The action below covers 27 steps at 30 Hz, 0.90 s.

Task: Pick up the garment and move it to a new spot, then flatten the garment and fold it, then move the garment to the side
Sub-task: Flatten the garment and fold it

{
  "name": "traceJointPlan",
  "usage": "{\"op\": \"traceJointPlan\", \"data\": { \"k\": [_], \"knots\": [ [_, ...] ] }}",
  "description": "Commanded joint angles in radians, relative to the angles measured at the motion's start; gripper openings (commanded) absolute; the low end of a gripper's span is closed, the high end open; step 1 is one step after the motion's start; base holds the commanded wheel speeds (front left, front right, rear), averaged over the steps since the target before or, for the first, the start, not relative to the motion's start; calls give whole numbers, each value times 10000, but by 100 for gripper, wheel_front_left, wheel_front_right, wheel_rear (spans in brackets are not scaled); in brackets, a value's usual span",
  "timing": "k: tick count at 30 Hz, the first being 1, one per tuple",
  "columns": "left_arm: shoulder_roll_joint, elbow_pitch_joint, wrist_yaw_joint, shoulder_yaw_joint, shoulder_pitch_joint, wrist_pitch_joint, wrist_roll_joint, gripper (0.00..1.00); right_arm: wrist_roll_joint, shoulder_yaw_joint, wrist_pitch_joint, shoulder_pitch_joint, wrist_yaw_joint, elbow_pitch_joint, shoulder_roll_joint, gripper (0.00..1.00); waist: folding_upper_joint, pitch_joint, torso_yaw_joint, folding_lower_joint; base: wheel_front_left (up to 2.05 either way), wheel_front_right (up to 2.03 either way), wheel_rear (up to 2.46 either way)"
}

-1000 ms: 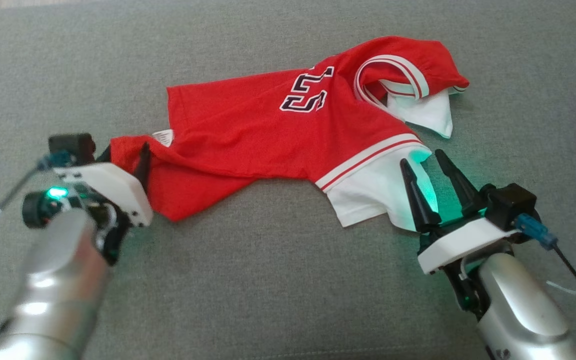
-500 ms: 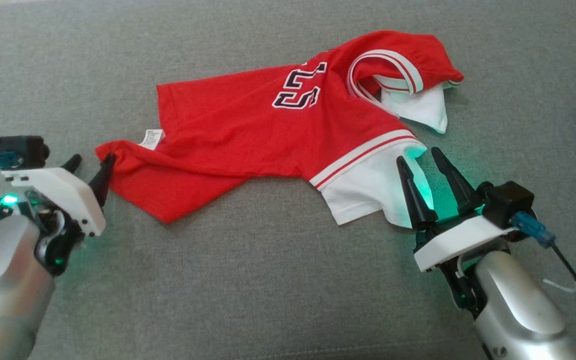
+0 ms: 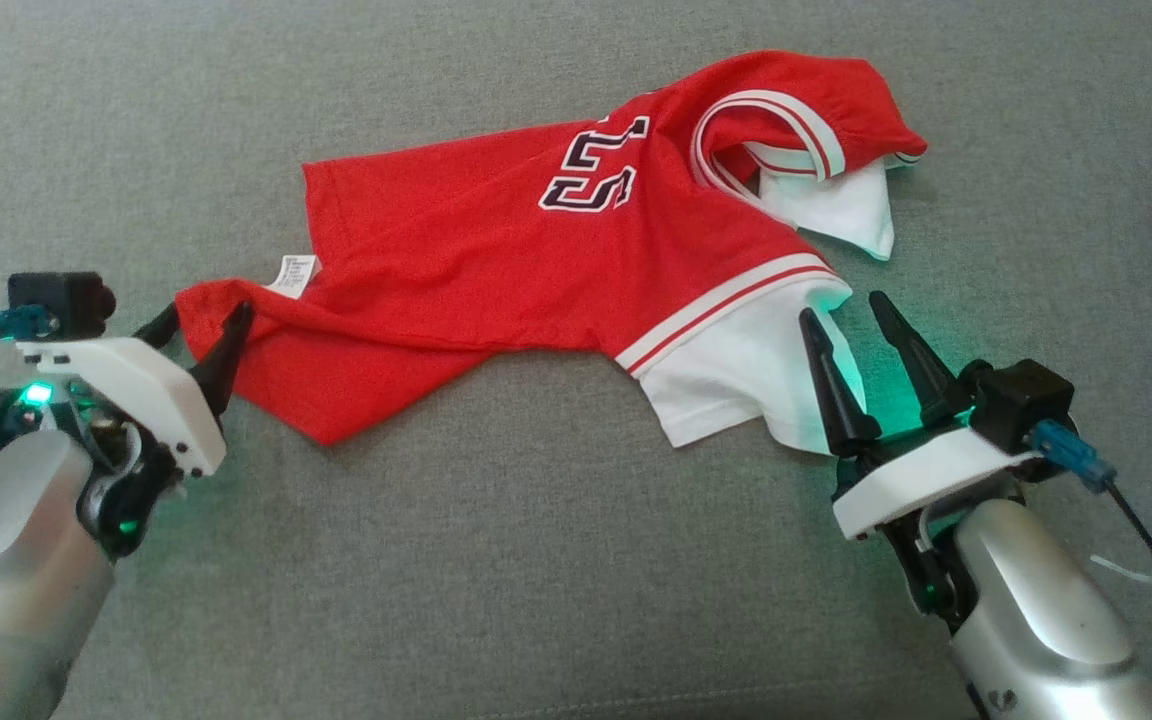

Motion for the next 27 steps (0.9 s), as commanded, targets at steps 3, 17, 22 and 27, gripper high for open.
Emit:
{"op": "traceJointPlan", "data": {
  "k": [3,17,22,27],
  "knots": [
    [585,-53,16,-12,-508,-258,-49,100,-12,176,-67,-308,65,-205,64,100,0,42,1,0,0,0,0],
    [652,-114,16,-991,-2443,-3979,1358,0,137,96,-67,-367,65,-20,163,100,0,-4,-77,0,0,0,0],
    [487,-1406,107,48,-3168,-4250,3043,0,182,-31,-67,-216,65,71,239,100,0,-239,23,0,0,0,0],
    [453,-3287,171,1381,-1517,-4255,4858,0,191,-155,-67,14,65,157,302,100,0,-606,190,0,0,0,0]
  ]
}}
